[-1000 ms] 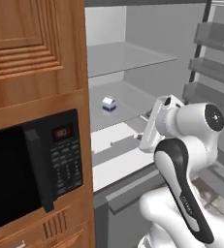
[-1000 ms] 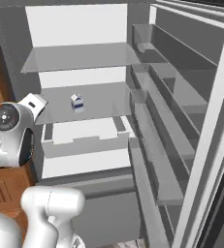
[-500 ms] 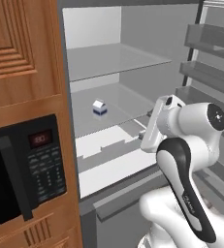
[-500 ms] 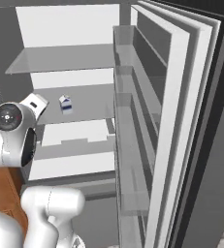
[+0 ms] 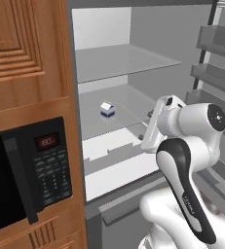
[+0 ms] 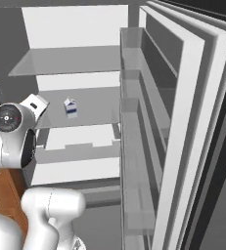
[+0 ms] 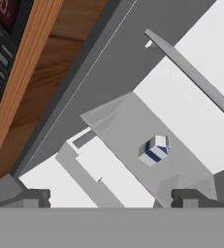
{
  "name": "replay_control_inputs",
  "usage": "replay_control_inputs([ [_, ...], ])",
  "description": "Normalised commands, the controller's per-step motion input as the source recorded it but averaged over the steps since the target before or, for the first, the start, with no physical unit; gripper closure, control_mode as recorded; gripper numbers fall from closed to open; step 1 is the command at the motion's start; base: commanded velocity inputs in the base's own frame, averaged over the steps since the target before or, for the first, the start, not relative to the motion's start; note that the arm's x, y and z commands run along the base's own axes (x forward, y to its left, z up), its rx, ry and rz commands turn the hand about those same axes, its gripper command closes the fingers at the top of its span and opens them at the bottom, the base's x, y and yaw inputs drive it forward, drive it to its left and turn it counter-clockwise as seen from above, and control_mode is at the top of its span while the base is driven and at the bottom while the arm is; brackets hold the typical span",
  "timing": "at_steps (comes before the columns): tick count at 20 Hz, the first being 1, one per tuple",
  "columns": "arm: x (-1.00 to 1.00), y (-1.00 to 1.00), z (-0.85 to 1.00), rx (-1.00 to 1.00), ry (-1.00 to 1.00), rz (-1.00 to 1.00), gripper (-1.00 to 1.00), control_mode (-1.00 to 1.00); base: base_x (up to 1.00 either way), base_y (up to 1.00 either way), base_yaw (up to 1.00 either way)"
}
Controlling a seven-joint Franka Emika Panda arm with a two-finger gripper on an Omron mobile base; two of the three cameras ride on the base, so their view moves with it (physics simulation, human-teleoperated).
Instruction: Take a sugar cube from the saucer and place it inside the coffee. Then, grab milk from the fridge and place it next to the coffee on the counter to sweeten the coffee.
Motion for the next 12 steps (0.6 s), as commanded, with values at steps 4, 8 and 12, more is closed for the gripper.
replay_control_inputs([
  [4, 0.00, 0.00, 0.00, 0.00, 0.00, 0.00, -1.00, 1.00, 0.03, 0.00, 0.09],
  [8, 0.00, 0.00, 0.00, 0.00, 0.00, 0.00, -1.00, 1.00, 0.00, 0.00, 0.06],
  [12, 0.00, 0.00, 0.00, 0.00, 0.00, 0.00, -1.00, 1.00, 0.03, 0.01, 0.00],
])
